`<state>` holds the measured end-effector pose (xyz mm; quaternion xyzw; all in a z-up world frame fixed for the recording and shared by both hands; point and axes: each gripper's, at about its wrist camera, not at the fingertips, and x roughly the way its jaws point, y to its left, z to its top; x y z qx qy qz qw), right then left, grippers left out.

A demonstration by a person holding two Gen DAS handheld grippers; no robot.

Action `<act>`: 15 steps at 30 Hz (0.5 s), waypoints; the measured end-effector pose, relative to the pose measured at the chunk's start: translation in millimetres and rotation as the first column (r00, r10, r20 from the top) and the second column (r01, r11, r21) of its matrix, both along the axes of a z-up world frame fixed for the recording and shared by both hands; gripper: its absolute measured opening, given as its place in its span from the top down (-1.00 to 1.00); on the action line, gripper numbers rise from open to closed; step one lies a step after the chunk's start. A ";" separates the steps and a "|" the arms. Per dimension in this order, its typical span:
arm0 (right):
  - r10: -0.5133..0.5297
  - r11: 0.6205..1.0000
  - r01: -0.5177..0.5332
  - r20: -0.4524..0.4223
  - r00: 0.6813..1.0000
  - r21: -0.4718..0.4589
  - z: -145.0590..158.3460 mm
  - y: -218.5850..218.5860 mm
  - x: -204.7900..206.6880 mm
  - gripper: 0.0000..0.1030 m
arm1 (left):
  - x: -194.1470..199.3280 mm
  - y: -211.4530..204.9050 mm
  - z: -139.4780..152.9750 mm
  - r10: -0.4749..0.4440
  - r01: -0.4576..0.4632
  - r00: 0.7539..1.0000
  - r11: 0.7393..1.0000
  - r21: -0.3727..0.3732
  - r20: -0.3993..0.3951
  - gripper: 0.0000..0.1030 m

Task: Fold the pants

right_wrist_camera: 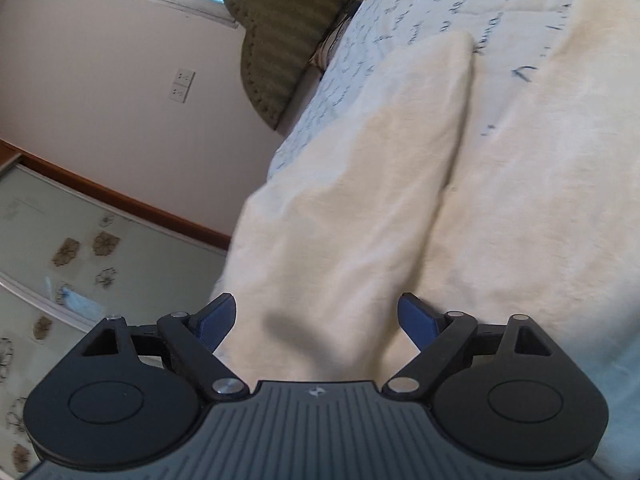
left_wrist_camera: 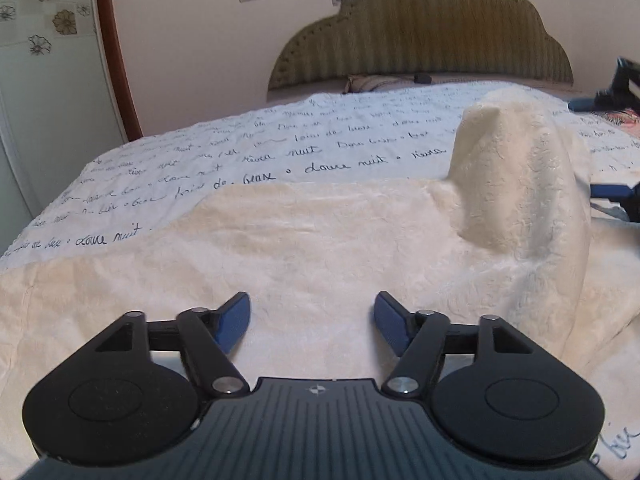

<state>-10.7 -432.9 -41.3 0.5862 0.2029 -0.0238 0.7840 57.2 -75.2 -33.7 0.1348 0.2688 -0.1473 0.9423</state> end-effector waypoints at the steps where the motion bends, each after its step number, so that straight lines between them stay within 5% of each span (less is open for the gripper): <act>1: -0.004 1.000 0.004 0.012 1.000 0.016 5.6 -2.1 2.7 -0.75 | 0.4 0.8 -1.0 0.005 -0.005 1.000 1.000 -0.011 -0.001 -0.56; 5: 0.003 0.999 -0.005 0.050 0.999 0.040 30.4 -7.7 36.7 -0.79 | 8.9 2.5 -0.3 0.005 -0.007 1.000 0.998 -0.055 -0.029 -0.62; 11: 0.120 0.980 -0.099 0.117 0.986 -0.171 68.9 17.8 137.2 -0.83 | 14.2 3.0 -0.3 -0.002 0.000 1.000 0.997 -0.075 -0.031 -0.64; 15: 0.122 0.959 -0.127 -0.036 0.992 -0.253 71.8 41.7 169.8 -0.85 | 17.2 5.3 -1.1 -0.006 0.002 0.999 0.995 -0.097 -0.044 -0.66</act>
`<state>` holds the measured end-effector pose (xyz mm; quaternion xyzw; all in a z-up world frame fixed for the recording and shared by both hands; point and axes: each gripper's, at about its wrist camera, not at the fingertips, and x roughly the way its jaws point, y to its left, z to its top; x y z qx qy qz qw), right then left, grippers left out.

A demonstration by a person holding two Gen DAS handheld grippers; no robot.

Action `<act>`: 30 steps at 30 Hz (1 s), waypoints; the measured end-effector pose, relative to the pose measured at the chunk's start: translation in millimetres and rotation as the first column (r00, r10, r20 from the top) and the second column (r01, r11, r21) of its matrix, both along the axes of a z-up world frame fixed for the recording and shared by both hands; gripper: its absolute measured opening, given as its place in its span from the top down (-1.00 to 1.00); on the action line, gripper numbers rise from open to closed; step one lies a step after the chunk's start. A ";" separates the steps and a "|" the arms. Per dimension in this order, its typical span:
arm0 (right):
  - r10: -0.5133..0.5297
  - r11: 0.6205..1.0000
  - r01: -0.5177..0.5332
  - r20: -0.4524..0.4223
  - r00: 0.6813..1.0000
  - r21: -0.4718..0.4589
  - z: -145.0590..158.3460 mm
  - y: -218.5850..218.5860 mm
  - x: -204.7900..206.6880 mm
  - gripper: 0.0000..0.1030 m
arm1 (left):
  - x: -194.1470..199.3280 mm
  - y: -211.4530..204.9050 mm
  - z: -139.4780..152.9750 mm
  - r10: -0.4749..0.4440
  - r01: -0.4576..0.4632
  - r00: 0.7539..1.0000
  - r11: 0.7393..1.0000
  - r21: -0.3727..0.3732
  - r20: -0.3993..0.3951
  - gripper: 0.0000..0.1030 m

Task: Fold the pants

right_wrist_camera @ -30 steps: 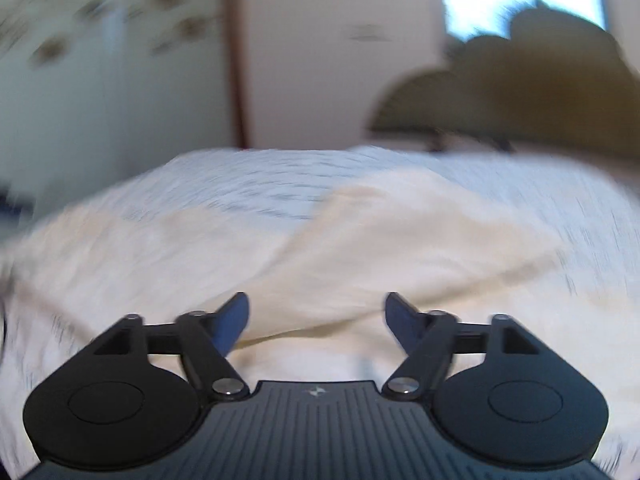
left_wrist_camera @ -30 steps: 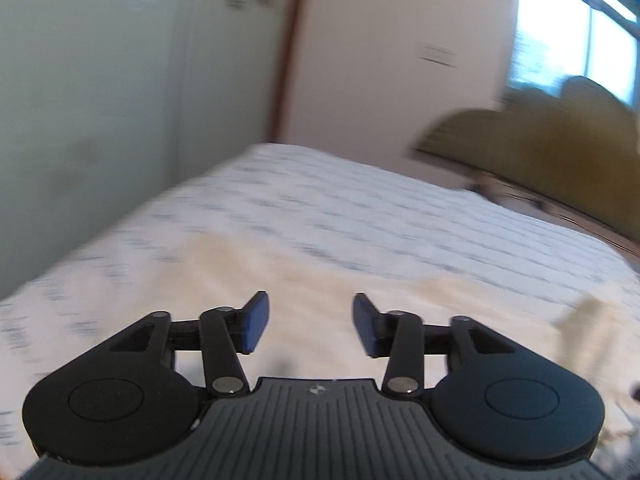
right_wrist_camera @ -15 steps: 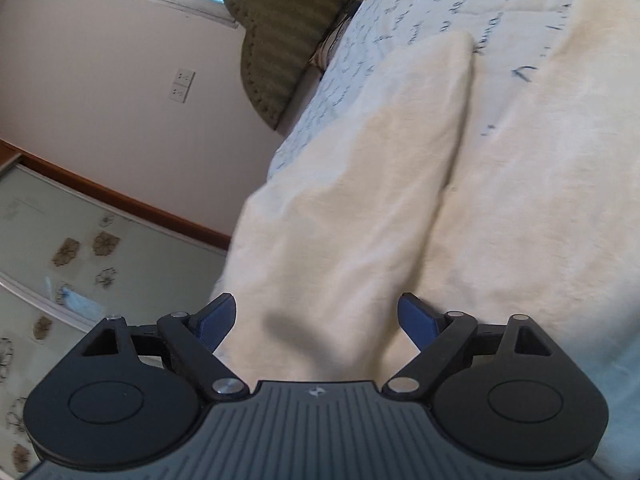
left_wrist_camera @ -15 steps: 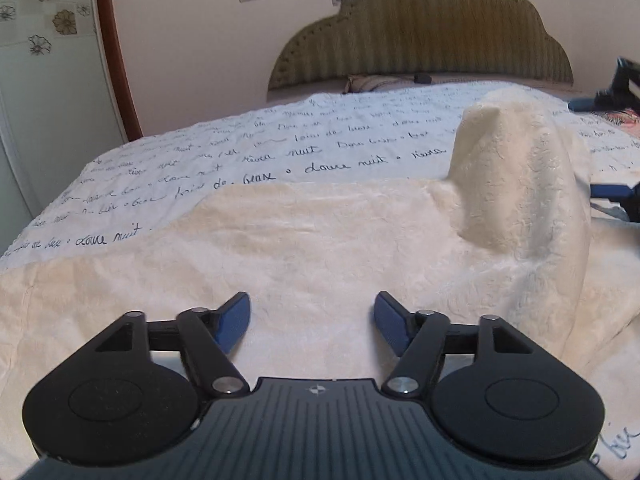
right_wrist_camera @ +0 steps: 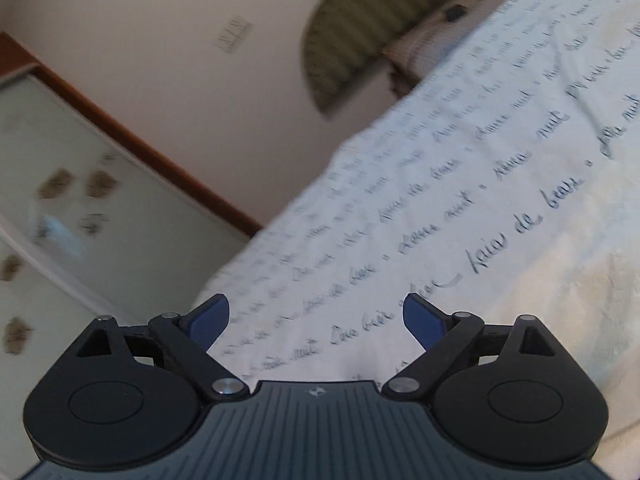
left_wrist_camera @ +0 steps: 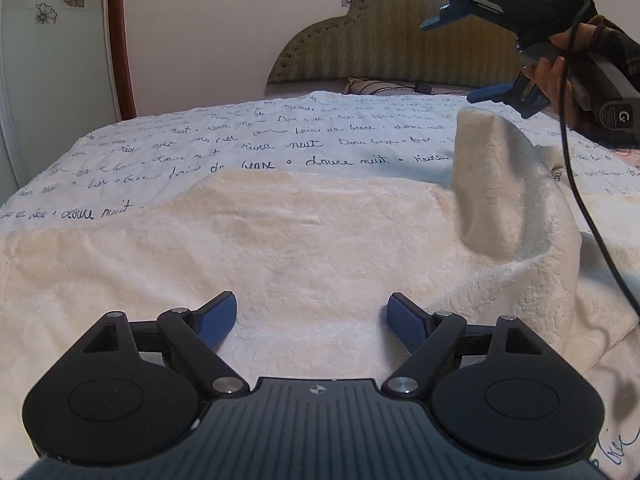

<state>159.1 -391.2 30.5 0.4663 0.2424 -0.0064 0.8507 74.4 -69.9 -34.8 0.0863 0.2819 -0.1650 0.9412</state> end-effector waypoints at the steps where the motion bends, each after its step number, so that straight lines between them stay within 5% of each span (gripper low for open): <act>1: 0.007 1.000 -0.008 0.047 0.999 0.010 1.4 1.2 -9.6 -0.83 | 0.6 1.5 -0.6 -0.002 0.002 1.000 1.000 -0.005 -0.002 -0.67; 4: -0.038 0.999 0.040 0.134 0.990 -0.015 2.1 -3.7 -61.5 -0.83 | 1.3 1.5 -1.3 -0.004 0.004 1.000 1.000 -0.008 -0.002 -0.69; 8: -0.165 0.981 0.171 0.063 0.984 -0.094 -17.5 -26.4 -132.5 -0.84 | 0.8 1.9 -2.3 -0.005 0.005 1.000 1.000 -0.015 -0.003 -0.71; 14: -0.145 0.987 0.147 -0.037 0.989 0.071 -71.7 -43.7 -136.3 -0.75 | 0.6 0.6 -2.5 -0.004 0.004 1.000 1.000 -0.013 -0.003 -0.72; 15: -0.141 0.987 0.143 -0.041 0.989 0.067 -76.0 -42.1 -130.0 -0.67 | 0.6 0.6 -2.5 -0.004 0.004 1.000 1.000 -0.013 -0.002 -0.72; 17: -0.147 0.988 0.150 -0.078 0.986 0.028 -82.8 -38.9 -117.1 0.35 | 0.5 0.1 -2.3 -0.003 0.003 1.000 1.000 -0.012 -0.002 -0.73; 20: -0.166 0.985 0.168 -0.052 0.985 0.037 -85.7 -38.3 -120.0 0.69 | 0.6 0.1 -2.4 -0.004 0.004 1.000 1.000 -0.013 -0.002 -0.73; 25: -0.187 0.973 0.192 0.050 0.981 -0.132 -40.6 -26.5 -161.8 0.78 | 0.9 -0.4 -2.6 -0.004 0.004 1.000 1.000 -0.015 -0.002 -0.74; 30: -0.183 0.960 0.213 0.172 0.968 -0.181 10.0 -26.3 -186.6 0.79 | 0.4 -1.1 -2.2 -0.005 0.005 1.000 1.000 -0.023 -0.004 -0.77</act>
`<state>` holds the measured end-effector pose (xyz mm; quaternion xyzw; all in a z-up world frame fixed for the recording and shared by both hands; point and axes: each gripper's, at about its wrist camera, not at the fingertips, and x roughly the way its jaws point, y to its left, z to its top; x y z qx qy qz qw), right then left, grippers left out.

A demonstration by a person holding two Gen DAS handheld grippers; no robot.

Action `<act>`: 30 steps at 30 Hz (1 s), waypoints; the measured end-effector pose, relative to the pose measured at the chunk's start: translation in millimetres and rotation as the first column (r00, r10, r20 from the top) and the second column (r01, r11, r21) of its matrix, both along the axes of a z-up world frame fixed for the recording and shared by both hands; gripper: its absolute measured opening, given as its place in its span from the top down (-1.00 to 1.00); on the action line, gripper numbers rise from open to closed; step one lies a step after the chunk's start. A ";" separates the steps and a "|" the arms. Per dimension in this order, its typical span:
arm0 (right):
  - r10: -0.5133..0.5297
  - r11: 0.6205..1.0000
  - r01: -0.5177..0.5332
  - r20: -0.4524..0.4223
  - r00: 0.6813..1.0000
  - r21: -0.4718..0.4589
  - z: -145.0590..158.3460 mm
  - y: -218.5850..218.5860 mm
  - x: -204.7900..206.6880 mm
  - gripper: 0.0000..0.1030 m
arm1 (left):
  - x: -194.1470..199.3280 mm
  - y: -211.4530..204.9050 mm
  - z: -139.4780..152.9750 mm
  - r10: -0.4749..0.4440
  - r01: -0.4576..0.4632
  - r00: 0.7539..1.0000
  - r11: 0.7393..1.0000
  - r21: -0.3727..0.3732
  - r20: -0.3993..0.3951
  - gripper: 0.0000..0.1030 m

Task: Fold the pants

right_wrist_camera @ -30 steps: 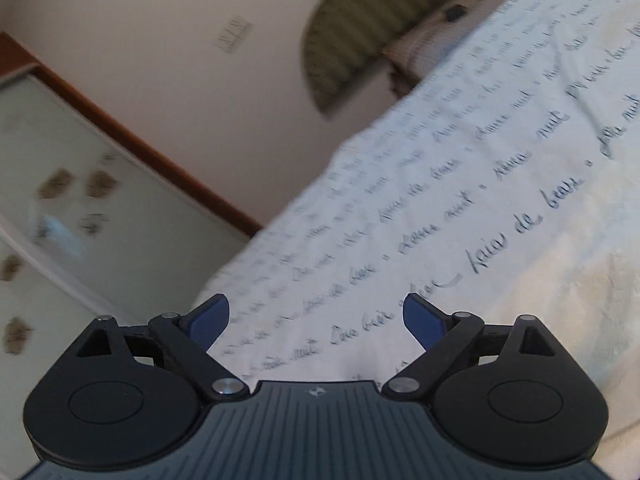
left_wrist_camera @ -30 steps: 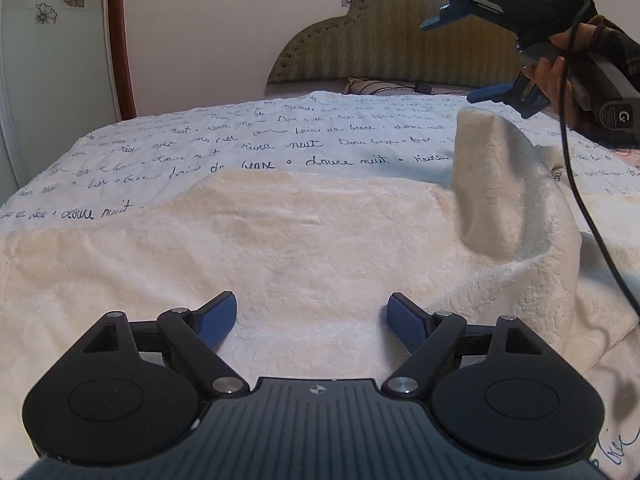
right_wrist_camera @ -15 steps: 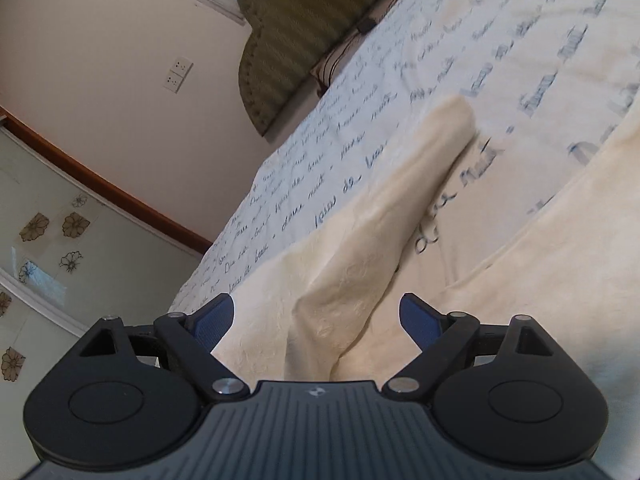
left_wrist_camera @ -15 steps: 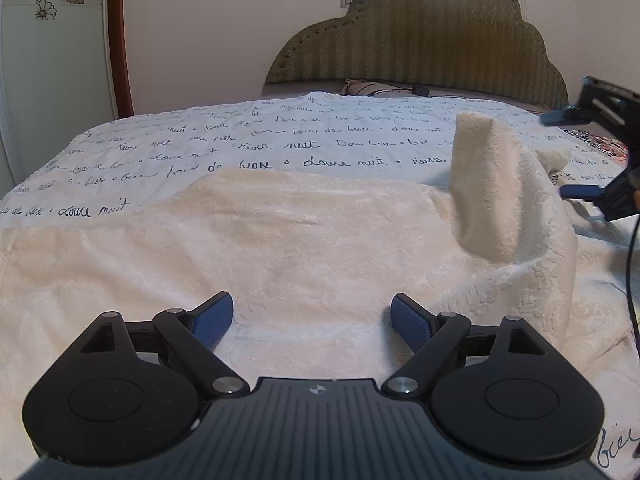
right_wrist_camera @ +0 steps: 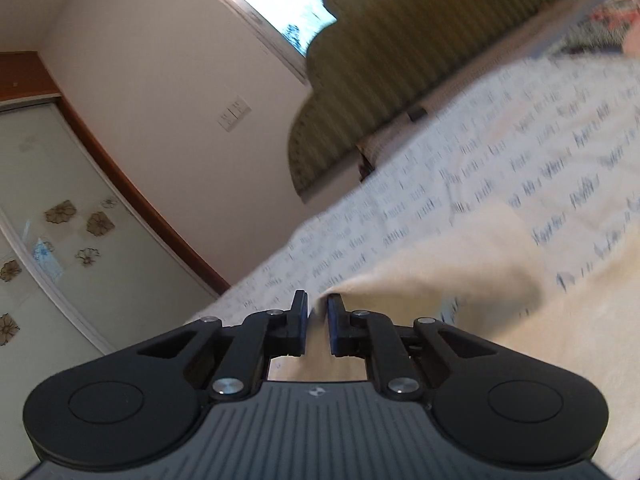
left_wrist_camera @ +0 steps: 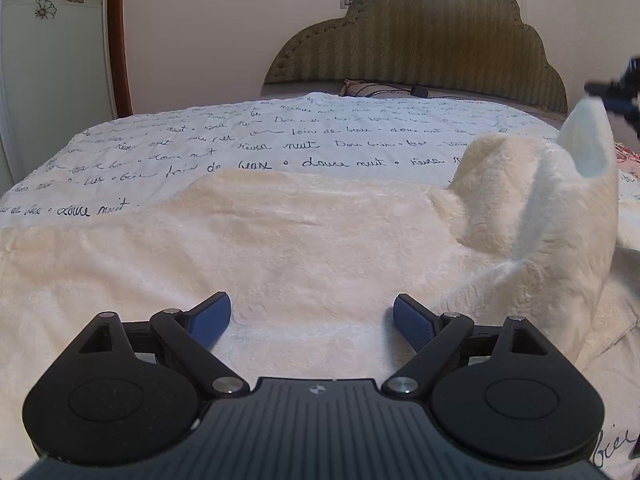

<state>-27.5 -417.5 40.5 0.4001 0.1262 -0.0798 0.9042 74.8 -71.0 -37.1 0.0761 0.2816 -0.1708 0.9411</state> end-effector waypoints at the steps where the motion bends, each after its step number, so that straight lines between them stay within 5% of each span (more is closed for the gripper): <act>1: 0.006 1.000 -0.005 0.010 1.000 -0.028 9.3 0.8 5.5 0.80 | 0.3 -0.4 0.0 0.000 0.000 1.000 1.000 -0.001 -0.001 -0.78; 4: 0.001 0.990 0.001 0.013 1.000 -0.139 30.4 6.3 45.9 0.79 | 0.5 -0.9 -0.2 -0.002 0.002 1.000 1.000 -0.003 -0.004 -0.79; 7: 0.160 0.975 -0.167 -0.058 0.985 -0.150 25.8 7.0 118.2 0.79 | 1.3 -0.2 -0.3 -0.003 0.003 1.000 1.000 -0.007 -0.006 -0.80; 10: 0.051 0.982 -0.083 -0.192 0.980 -0.167 13.3 12.5 148.8 0.78 | 1.8 0.9 -0.5 -0.004 0.004 1.000 1.000 -0.010 -0.009 -0.81; 12: 0.080 0.988 -0.094 -0.116 0.990 -0.121 12.2 15.1 129.3 0.73 | 2.1 2.0 -0.5 -0.005 0.005 1.000 1.000 -0.016 -0.011 -0.81; 13: 0.088 0.989 -0.097 -0.089 0.992 -0.110 11.0 18.6 112.5 0.52 | 2.2 1.9 -0.4 -0.006 0.005 1.000 1.000 -0.016 -0.012 -0.82; 16: 0.061 0.994 -0.066 -0.059 0.996 -0.084 6.1 21.3 58.8 -0.69 | 1.5 0.8 -0.5 -0.005 0.005 1.000 1.000 -0.013 -0.011 -0.82; 20: -0.055 0.997 0.056 -0.022 0.998 0.054 -5.9 3.8 -26.8 -0.73 | 0.6 -0.5 -0.7 -0.003 0.003 1.000 1.000 -0.004 -0.009 -0.83; 23: -0.132 0.954 0.138 -0.041 0.990 0.266 -32.7 -13.0 -71.4 -0.88 | 0.8 -0.7 -0.8 -0.003 0.003 1.000 1.000 -0.003 -0.008 -0.84; 25: -0.124 0.902 0.162 -0.121 0.985 0.400 -57.5 -20.1 -80.3 -0.88 | 1.1 -0.9 -0.8 -0.003 0.003 1.000 1.000 -0.002 -0.009 -0.84; 30: -0.055 0.847 0.124 -0.147 0.988 0.517 -91.3 -24.0 -49.5 -0.89 | 0.9 -1.0 -0.9 -0.004 0.004 1.000 1.000 -0.001 -0.009 -0.85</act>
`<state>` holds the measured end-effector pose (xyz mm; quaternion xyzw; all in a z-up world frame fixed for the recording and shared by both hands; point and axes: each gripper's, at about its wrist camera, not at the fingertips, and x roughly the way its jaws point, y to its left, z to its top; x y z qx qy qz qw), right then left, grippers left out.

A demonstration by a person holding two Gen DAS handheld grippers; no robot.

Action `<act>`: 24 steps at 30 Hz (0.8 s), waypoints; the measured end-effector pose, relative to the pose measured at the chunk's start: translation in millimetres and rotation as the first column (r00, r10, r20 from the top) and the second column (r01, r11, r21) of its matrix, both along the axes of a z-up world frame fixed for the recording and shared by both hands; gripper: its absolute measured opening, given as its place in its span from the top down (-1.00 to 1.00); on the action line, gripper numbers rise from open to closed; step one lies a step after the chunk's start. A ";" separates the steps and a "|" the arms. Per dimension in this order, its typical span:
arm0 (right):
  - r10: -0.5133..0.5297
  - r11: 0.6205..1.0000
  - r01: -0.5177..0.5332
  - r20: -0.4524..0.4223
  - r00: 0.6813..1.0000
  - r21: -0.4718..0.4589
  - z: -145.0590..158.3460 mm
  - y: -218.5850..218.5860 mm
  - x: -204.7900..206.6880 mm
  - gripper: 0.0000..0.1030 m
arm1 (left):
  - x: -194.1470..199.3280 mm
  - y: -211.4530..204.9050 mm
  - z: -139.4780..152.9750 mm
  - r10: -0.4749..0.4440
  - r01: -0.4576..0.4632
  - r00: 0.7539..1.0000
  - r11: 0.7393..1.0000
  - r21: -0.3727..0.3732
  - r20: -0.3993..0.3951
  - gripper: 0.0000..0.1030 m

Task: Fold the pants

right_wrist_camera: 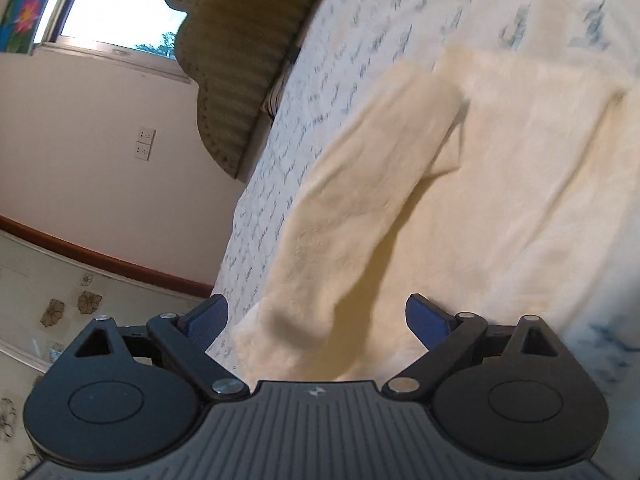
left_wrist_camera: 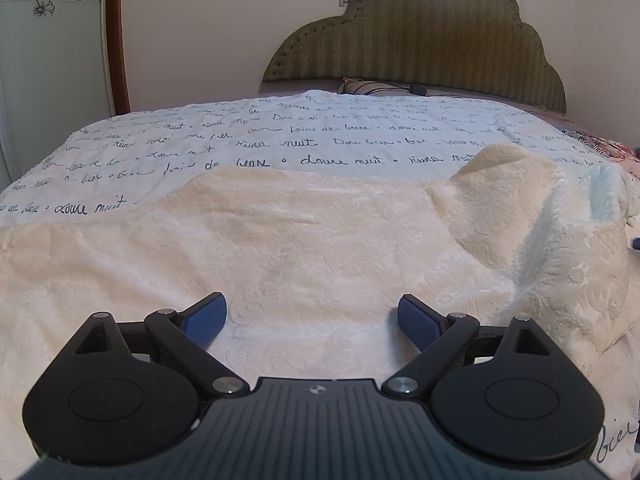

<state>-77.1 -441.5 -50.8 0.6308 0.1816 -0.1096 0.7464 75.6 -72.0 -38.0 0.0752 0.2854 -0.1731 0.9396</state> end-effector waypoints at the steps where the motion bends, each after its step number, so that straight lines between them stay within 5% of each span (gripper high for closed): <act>1: 0.010 1.000 -0.010 0.014 1.000 0.011 1.2 -1.6 13.0 -0.89 | 0.0 -0.1 0.0 0.000 0.000 1.000 1.000 0.000 0.000 -0.85; 4: 0.056 0.992 -0.048 0.071 0.996 -0.115 39.7 -7.3 72.5 -0.89 | 0.0 -0.2 -0.1 0.000 0.000 1.000 1.000 0.001 0.000 -0.85; 8: 0.278 0.942 -0.251 0.097 0.956 -0.224 72.0 0.4 184.2 -0.89 | 1.3 1.4 -0.3 0.002 -0.002 1.000 1.000 -0.004 -0.004 -0.86; 11: 0.432 0.838 -0.425 -0.059 0.900 -0.342 72.6 29.4 258.6 -0.87 | 1.3 1.1 -0.4 0.002 -0.002 1.000 1.000 -0.001 -0.004 -0.86; 13: 0.390 0.779 -0.449 -0.223 0.894 -0.438 73.1 50.8 277.0 -0.87 | 1.6 1.6 -0.4 0.002 -0.002 1.000 1.000 -0.002 -0.005 -0.86; 15: 0.383 0.743 -0.422 -0.187 0.905 -0.521 77.7 62.3 263.6 -0.87 | 1.8 1.6 -0.5 0.001 -0.001 1.000 1.000 -0.002 -0.005 -0.86; 21: 0.237 0.784 -0.202 -0.017 0.971 -0.587 94.9 29.7 183.5 -0.87 | 1.9 1.9 -1.0 0.001 -0.001 1.000 1.000 -0.005 -0.005 -0.87; 24: 0.150 0.878 -0.115 0.038 0.988 -0.465 81.2 -12.4 149.2 -0.89 | 2.1 2.0 -1.4 0.001 -0.001 1.000 1.000 -0.005 -0.005 -0.87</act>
